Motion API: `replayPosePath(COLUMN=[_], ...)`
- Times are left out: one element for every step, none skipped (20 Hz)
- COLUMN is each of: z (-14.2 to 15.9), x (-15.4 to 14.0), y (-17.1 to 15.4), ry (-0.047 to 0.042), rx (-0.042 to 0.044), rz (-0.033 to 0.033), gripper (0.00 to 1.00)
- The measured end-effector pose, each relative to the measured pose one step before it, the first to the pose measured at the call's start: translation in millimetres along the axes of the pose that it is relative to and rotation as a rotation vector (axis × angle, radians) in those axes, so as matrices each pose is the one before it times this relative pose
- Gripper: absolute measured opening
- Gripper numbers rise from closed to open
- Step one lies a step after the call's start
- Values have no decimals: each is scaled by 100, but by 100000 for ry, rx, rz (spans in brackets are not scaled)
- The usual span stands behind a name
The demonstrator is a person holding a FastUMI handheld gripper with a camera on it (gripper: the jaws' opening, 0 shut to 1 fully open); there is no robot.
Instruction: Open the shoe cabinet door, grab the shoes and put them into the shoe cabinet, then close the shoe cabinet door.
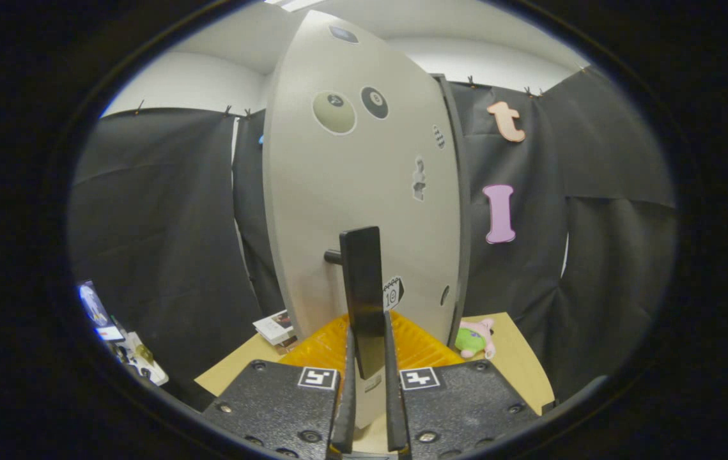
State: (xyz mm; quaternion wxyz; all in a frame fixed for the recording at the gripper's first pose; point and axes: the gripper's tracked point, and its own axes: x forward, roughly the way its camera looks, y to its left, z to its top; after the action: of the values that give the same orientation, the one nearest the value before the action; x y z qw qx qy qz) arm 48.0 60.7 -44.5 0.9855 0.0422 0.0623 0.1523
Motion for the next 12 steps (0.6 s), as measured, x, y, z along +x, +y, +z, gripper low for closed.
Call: replayPosePath(z=[-66, 14, -67, 80, 284, 156, -130, 99, 270, 199, 142, -80], x=[-406, -372, -400, -204, -394, -374, -718, -538, -505, -225, -170, 82], y=[-1031, -897, -548, -699, -999, -1093, -1011, -1217, -1105, -1180, -1010, -1163], ry=[16, 252, 330, 280, 154, -107, -67, 20, -194, 23, 111, 693], rx=[1801, 1562, 694, 435, 351, 319, 157, -129, -715, -1241, -1651, -1019], rz=[478, 542, 376, 58, -326, -596, -1053, -1469, -1667, -2017, -2413, -2755], gripper=[22, 22, 21, 21, 20, 20, 19, 18, 17, 15, 12, 11])
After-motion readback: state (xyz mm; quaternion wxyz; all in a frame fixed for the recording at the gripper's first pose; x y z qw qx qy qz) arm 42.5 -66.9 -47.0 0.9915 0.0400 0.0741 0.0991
